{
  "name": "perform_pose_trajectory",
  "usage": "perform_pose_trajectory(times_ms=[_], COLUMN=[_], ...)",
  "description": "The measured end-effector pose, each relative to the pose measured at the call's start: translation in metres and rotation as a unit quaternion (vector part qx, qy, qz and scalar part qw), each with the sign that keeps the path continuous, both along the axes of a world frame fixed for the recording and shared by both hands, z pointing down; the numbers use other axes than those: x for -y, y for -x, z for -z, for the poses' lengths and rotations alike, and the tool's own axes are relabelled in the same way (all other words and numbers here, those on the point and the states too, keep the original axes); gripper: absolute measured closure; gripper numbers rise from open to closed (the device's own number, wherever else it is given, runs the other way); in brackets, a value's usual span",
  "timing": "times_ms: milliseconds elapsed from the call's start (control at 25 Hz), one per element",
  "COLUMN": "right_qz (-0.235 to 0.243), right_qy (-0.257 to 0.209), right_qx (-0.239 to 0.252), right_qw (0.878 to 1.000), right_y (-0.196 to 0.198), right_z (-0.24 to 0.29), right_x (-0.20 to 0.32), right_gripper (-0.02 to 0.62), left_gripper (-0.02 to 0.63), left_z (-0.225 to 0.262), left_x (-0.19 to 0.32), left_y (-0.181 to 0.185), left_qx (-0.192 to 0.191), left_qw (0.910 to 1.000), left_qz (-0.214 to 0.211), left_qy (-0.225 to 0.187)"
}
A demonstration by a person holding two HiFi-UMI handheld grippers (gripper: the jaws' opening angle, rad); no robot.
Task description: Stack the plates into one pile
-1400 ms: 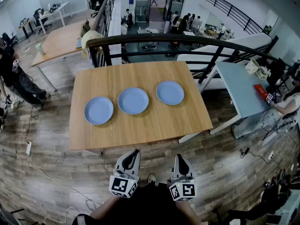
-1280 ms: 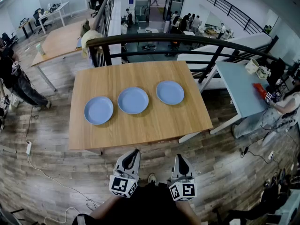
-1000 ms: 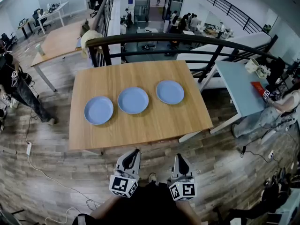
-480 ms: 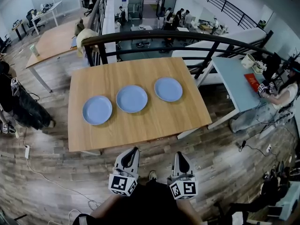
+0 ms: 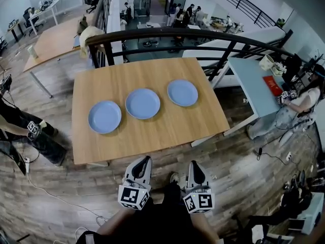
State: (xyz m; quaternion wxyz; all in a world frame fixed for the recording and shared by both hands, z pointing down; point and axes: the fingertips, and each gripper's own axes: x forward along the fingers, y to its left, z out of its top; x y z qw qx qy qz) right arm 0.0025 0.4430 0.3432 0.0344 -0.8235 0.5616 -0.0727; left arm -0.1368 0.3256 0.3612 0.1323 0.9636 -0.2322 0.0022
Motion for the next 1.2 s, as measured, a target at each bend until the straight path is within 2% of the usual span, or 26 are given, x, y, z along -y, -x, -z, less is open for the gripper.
perform_pose_trajectory(times_ms=[360,560,760,1200], right_qz=[0.024,0.038,0.049,0.091], right_qy=[-0.018,-0.020,-0.020,-0.006], right_qx=[0.000,-0.006,-0.005,0.013], right_qw=[1.000,0.999,0.999,0.996], right_y=[-0.039,-0.081,-0.130,-0.219], right_z=[-0.006,-0.003,-0.008,-0.024], right_x=[0.033,0.049,0.061,0.076], right_gripper=[0.561,0.561,0.561,0.561], left_gripper=[0.577,0.577,0.577,0.577], left_z=[-0.009,-0.011,-0.016,-0.026], left_x=[0.016,0.023,0.029,0.039], left_y=[-0.035,-0.074,-0.119,-0.197], left_qx=[0.011,0.009,0.026,0.039], left_qw=[0.9998,0.9995,0.9987,0.9959], left_qz=[0.018,0.029,0.039,0.082], left_qy=[-0.005,-0.001,-0.019,0.003])
